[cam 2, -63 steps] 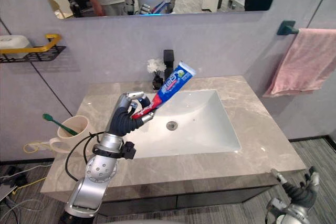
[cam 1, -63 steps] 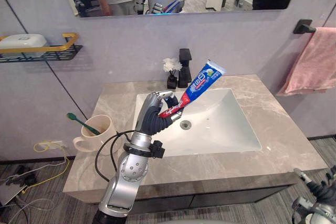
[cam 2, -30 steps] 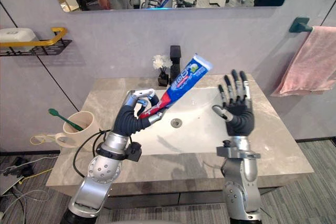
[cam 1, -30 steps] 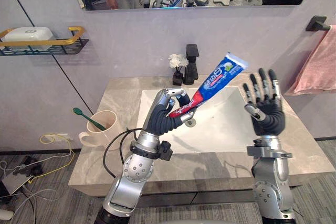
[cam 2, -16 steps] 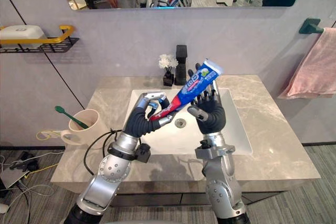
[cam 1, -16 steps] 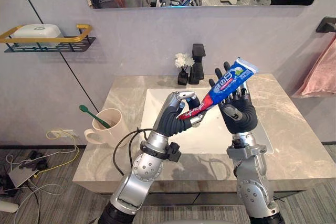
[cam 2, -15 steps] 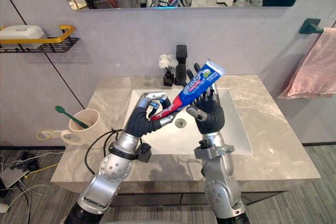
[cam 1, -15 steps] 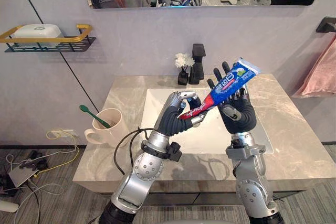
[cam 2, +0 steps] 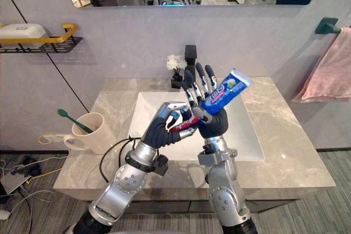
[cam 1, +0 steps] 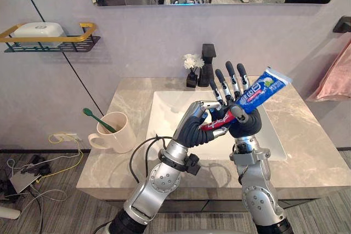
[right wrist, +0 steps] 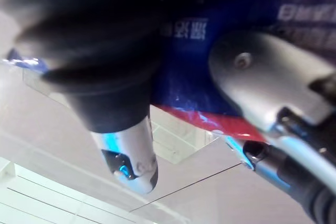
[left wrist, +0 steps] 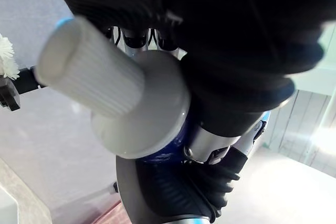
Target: Organize washtable
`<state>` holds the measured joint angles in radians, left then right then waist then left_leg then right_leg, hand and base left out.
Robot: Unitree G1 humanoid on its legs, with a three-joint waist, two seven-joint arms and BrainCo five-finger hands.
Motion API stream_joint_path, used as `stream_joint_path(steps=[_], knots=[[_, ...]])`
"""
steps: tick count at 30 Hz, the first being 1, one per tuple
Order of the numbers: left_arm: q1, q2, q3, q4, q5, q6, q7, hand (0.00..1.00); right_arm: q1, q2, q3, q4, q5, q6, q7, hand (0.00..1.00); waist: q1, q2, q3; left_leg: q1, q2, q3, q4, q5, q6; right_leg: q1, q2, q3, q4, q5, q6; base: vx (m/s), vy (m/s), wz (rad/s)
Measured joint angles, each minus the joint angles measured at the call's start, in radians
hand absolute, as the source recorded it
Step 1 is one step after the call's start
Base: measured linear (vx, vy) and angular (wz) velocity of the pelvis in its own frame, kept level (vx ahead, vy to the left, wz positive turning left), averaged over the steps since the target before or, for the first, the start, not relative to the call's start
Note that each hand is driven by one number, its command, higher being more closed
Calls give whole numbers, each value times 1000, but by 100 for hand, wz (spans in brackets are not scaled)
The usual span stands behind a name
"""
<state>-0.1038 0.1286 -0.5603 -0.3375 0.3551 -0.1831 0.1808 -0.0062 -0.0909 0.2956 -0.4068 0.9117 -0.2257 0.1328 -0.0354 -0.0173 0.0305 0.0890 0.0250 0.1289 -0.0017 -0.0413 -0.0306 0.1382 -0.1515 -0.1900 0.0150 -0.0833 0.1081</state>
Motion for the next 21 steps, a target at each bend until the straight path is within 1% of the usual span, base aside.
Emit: stream_joint_path(steps=[6,9,13,14,21], knots=[[-1,-3,-9,26,0,-24,15,100,0,0,-1,2,11,0,-2,100,0,-4,1,1,-5,0,-7,8,4,-4,-4,0,0,2,3,-26,-1,0],[-1,-4,-14,42,1,-26,19,100,0,1,-1,14,19,-1,-4,100,1,-6,2,8,-6,0,-34,24,3,-6,-3,0,-4,7,3,0,0,0],[-1,-4,-13,55,2,-25,20,100,0,3,-1,28,20,0,-8,100,1,-9,2,8,-7,0,-35,24,3,-4,-3,0,-10,11,5,0,0,0],[-1,-4,-11,55,2,-25,20,0,0,3,-1,28,20,0,-8,100,2,-10,2,8,-7,1,-35,24,3,-4,-3,0,-11,12,4,0,0,0],[-1,-4,10,54,2,-33,22,0,-11,3,-5,28,19,-1,-8,100,3,-10,2,9,-7,-1,-35,26,4,0,-3,-1,-12,12,4,0,0,0]])
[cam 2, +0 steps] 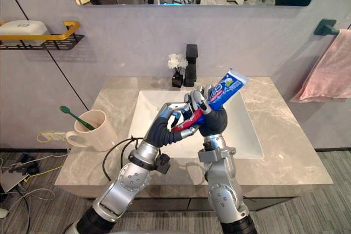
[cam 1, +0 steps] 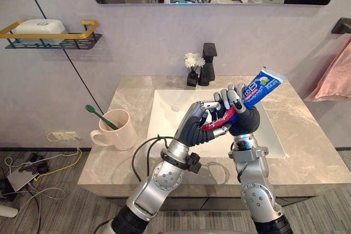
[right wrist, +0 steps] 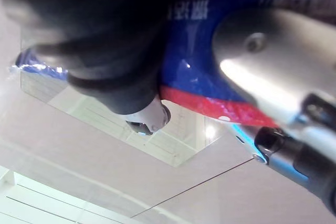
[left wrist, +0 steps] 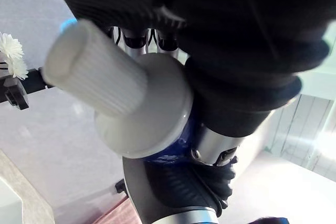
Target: Organize washtable
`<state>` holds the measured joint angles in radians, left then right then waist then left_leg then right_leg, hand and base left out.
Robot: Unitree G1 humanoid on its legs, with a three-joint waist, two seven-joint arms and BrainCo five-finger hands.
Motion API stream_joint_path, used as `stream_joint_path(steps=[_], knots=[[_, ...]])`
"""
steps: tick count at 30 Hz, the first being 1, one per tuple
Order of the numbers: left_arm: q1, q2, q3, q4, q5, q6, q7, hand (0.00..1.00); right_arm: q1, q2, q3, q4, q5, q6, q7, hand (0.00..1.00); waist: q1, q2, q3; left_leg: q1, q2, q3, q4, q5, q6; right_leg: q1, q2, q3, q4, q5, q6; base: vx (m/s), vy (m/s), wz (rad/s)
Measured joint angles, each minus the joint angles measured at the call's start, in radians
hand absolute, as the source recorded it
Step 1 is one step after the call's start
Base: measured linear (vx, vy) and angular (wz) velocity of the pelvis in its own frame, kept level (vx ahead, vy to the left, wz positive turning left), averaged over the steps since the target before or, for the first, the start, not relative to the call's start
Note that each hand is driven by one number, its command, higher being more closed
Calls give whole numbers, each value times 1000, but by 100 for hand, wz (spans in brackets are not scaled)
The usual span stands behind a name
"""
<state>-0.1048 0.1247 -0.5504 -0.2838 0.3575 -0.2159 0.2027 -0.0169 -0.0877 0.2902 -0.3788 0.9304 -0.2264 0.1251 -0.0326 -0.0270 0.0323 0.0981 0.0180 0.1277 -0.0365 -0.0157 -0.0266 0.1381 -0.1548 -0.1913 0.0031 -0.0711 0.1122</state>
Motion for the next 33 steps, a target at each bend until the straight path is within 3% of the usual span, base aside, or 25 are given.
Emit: stream_joint_path(steps=[6,15,18,23,27,33], knots=[[8,1,67,-55,8,1,3,0,-19,2,0,-3,-31,2,9,100,-2,1,0,11,0,-9,0,2,0,14,0,-8,-1,0,0,-9,-7,4],[76,19,284,-249,11,-6,66,0,-19,0,-25,-3,-65,9,10,100,7,3,-1,17,-2,-26,-12,15,-1,19,0,-26,-4,0,0,-31,-15,5],[123,18,390,-291,11,-7,90,0,-18,0,-50,-3,-77,11,10,100,14,4,0,23,-2,-33,-20,19,-2,28,1,-34,-7,0,0,-20,-16,7],[230,-4,656,-309,5,-6,135,0,-18,1,-94,-3,-78,12,10,100,25,10,3,24,-3,-45,-31,25,-4,33,2,-47,-11,0,0,-22,-17,6],[288,-61,851,-180,-56,12,176,0,-18,2,-142,-6,-79,12,10,100,48,11,4,24,-3,-47,-35,25,-5,33,2,-50,-17,0,0,-5,-4,1],[338,-119,1016,153,-232,56,193,0,-18,5,-171,-6,-78,13,10,100,55,9,5,23,-3,-50,-53,28,-6,31,3,-55,-26,0,0,0,0,0]])
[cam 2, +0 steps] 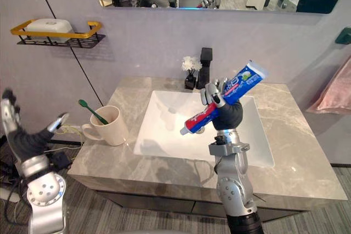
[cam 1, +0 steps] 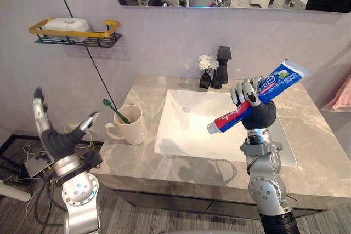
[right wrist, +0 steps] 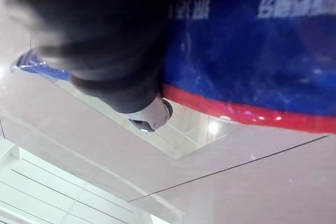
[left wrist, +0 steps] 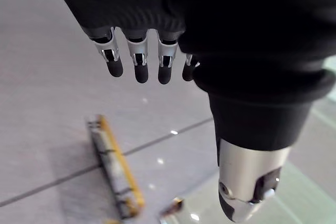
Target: Organize washtable
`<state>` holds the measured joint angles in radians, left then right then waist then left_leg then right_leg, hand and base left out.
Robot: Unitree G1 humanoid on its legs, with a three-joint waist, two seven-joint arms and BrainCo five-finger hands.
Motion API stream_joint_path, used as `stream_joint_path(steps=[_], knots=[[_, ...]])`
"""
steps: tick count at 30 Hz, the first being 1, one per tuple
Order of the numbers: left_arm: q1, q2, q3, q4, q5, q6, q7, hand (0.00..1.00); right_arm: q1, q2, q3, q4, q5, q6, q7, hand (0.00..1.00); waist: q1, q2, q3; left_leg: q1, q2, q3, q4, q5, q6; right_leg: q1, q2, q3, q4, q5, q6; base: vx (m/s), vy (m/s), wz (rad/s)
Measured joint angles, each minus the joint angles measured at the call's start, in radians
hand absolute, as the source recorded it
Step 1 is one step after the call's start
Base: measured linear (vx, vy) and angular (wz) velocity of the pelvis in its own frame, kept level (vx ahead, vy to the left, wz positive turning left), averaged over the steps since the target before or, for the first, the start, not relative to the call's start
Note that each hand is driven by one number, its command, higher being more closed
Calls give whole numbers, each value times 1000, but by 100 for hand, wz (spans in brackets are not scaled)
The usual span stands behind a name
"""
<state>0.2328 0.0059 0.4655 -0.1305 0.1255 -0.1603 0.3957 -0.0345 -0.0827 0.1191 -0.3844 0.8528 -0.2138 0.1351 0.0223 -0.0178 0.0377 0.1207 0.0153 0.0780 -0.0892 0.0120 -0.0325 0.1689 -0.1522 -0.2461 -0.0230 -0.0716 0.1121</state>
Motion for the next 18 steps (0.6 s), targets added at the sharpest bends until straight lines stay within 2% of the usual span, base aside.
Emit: stream_joint_path(steps=[3,10,18], knots=[[15,-2,11,167,-98,7,-1,0,1,0,-2,0,1,0,0,100,0,-7,12,-1,0,-1,-2,0,0,0,0,-2,-1,0,0,0,0,0],[4,-11,10,500,-232,25,-38,0,25,-2,12,6,1,-1,-1,100,-3,-14,23,-11,-1,-20,-2,0,0,-2,-4,-28,0,-2,2,-6,-14,8],[7,-19,-45,734,-243,33,-88,0,26,-6,59,6,0,-15,-4,100,-3,-27,30,-20,-5,-38,-2,0,0,-1,-7,-47,0,-4,4,-20,-16,5]])
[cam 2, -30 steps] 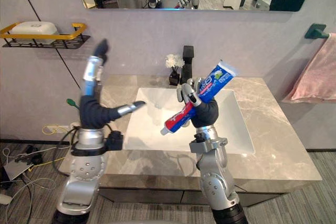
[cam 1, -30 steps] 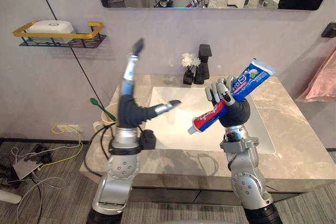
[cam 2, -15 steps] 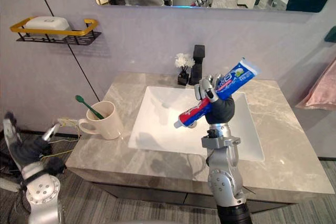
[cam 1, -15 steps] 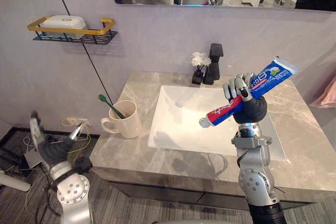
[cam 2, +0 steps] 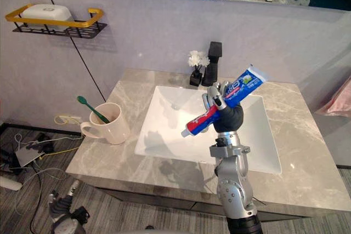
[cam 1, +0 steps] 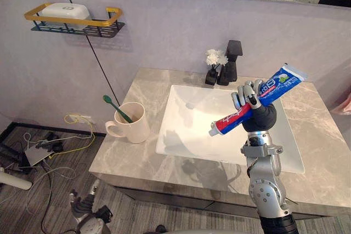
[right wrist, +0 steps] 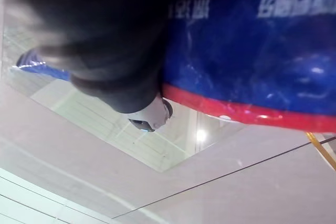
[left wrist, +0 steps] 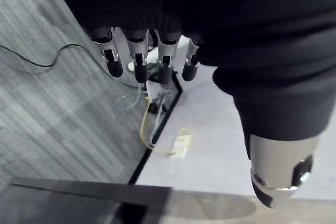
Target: Organize washtable
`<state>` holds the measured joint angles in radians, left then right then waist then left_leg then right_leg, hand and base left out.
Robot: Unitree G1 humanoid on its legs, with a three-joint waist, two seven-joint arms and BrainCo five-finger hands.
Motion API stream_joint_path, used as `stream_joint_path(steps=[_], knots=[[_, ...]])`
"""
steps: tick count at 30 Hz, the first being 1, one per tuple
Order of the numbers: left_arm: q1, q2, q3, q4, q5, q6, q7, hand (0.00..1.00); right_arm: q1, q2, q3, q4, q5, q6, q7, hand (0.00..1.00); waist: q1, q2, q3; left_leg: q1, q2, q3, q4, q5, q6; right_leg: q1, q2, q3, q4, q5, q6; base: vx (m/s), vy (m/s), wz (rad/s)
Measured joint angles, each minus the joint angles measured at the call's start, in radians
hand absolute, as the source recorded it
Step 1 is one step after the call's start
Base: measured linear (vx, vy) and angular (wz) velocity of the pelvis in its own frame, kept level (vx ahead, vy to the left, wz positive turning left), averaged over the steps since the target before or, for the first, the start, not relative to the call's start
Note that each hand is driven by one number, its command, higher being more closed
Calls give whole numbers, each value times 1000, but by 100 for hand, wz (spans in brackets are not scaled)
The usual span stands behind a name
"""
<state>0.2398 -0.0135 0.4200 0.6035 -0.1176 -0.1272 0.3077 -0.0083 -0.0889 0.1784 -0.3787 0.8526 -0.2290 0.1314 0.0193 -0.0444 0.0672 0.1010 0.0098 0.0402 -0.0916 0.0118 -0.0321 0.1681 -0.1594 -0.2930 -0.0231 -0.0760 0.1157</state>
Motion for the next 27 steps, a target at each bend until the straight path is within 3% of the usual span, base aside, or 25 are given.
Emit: stream_joint_path(steps=[10,17,27], knots=[[-23,-2,-119,188,24,13,-58,0,-24,-20,73,0,-56,-3,-25,100,4,-4,1,-4,-9,-10,0,1,1,1,-2,-10,1,0,0,-6,-3,3],[-42,32,-262,236,93,12,-113,0,-163,-60,71,2,-109,-9,-46,100,24,-9,-1,-22,-7,-35,1,15,5,1,-2,-35,1,0,0,-18,-23,10],[-66,74,-351,253,134,6,-148,0,-386,-87,71,116,-170,-21,-76,100,52,-30,6,-46,-5,-69,-1,36,2,-3,0,-60,2,0,0,-43,-23,11]])
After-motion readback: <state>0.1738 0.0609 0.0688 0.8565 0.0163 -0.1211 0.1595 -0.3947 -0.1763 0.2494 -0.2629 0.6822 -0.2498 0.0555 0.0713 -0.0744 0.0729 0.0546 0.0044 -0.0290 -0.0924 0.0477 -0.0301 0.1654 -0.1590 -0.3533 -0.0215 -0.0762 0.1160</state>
